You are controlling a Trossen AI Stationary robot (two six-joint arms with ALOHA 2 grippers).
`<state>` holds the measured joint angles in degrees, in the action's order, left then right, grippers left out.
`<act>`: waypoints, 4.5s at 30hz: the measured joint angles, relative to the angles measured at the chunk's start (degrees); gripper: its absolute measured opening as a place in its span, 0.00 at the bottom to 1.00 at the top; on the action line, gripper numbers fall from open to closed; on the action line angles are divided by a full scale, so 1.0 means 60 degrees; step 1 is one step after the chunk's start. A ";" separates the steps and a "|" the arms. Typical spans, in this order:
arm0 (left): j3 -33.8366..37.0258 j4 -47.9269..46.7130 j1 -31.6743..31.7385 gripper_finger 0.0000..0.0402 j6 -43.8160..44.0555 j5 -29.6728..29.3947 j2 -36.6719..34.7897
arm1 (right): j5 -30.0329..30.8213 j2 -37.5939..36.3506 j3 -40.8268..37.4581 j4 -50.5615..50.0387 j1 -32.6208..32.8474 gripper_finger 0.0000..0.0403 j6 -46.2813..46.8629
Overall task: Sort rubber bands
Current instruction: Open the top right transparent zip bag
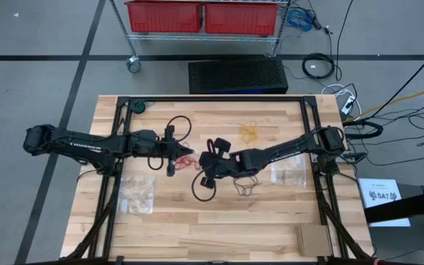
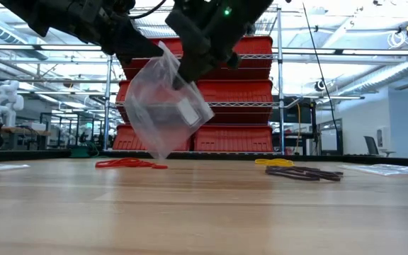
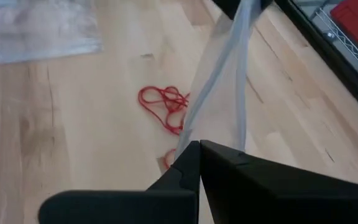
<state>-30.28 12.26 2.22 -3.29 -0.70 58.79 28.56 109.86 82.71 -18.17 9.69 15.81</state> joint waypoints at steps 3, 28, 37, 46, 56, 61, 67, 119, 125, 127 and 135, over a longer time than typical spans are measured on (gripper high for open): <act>0.0000 0.0000 0.0000 0.00 0.0004 0.0006 0.0002 | 0.0496 -0.0011 -0.0251 0.0502 0.0109 0.00 0.0155; 0.0001 0.0105 -0.0543 0.00 0.0240 0.0009 0.0002 | 0.0900 -0.0215 -0.0909 0.1289 0.0303 0.00 -0.1103; -0.0004 0.0543 -0.0546 0.00 0.0240 -0.0114 0.0494 | -0.0573 -0.1913 -0.4680 0.7002 0.0124 0.00 -0.1030; -0.0384 0.1084 -0.0570 0.00 0.0251 -0.0123 0.1564 | -0.0577 -0.1436 -0.2993 0.3832 0.0109 0.00 -0.0225; -0.0771 0.1137 -0.0772 0.00 0.0242 -0.0057 0.2224 | -0.0485 -0.1140 -0.2409 0.2579 -0.0273 0.20 0.0668; -0.0772 0.1169 -0.0769 0.00 0.0242 -0.0149 0.2093 | -0.1071 -0.1188 -0.2440 0.2579 -0.0203 0.31 -0.0647; -0.0772 0.1469 -0.0769 0.00 0.0331 -0.0191 0.2060 | -0.1506 -0.1010 -0.2432 0.2864 -0.0332 0.33 -0.0581; -0.0769 0.1667 -0.0769 0.00 0.0721 -0.0788 0.2057 | -0.2748 -0.1257 -0.2432 0.3795 -0.0874 0.52 -0.0210; -0.0769 0.1660 -0.0769 0.00 0.0721 -0.0785 0.2057 | -0.2755 -0.1255 -0.2432 0.3601 -0.0805 0.54 -0.0162; -0.0769 0.1660 -0.0769 0.00 0.0721 -0.0782 0.2057 | -0.2756 -0.1255 -0.2432 0.3507 -0.0753 0.54 -0.0134; -0.0769 0.1600 -0.0772 0.00 0.0670 -0.0685 0.2057 | -0.2832 -0.1498 -0.2432 0.2667 -0.0721 0.53 0.0001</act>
<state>-34.89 21.86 -2.42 0.73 -4.81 71.13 11.57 100.87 68.12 -2.17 5.37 15.81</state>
